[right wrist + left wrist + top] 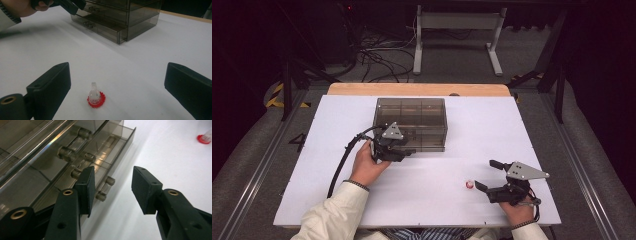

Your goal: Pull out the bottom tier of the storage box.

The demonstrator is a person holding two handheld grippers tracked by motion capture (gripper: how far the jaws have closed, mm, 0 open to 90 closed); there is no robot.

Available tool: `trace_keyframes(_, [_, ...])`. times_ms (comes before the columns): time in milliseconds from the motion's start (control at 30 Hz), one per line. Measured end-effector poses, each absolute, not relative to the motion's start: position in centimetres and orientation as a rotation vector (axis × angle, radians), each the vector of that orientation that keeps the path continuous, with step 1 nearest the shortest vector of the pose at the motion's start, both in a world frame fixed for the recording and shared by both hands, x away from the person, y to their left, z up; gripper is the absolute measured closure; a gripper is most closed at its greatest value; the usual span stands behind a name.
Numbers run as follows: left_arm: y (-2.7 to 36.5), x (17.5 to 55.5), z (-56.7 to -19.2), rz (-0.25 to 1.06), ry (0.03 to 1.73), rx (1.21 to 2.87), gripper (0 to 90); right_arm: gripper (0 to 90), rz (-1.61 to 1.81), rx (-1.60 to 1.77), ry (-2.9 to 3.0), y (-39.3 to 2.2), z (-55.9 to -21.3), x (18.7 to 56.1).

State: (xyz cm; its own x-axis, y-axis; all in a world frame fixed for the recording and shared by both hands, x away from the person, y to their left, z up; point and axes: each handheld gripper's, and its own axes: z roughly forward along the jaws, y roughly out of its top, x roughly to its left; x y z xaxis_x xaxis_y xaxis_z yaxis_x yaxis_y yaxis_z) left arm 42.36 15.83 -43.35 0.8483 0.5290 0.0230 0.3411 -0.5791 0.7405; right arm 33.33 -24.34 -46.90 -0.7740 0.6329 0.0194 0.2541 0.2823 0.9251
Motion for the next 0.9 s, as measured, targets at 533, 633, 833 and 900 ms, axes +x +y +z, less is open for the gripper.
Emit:
trace_keyframes(533, [15.4,43.2,-44.5,0.302,0.642,2.309,54.4,7.3,1.490,0.801,2.207,-24.3,-46.9,33.3])
trace_keyframes(633, [15.3,43.4,-44.8,0.287,0.638,2.332,54.5,7.3,1.491,0.800,2.208,-24.3,-46.9,33.3])
trace_keyframes(833, [15.3,43.4,-44.8,0.275,0.648,2.333,54.6,7.3,1.491,0.796,2.210,-24.3,-46.9,33.3])
trace_keyframes(900, [15.3,43.5,-44.8,0.276,0.649,2.337,54.6,7.3,1.492,0.798,2.208,-24.3,-46.9,33.3])
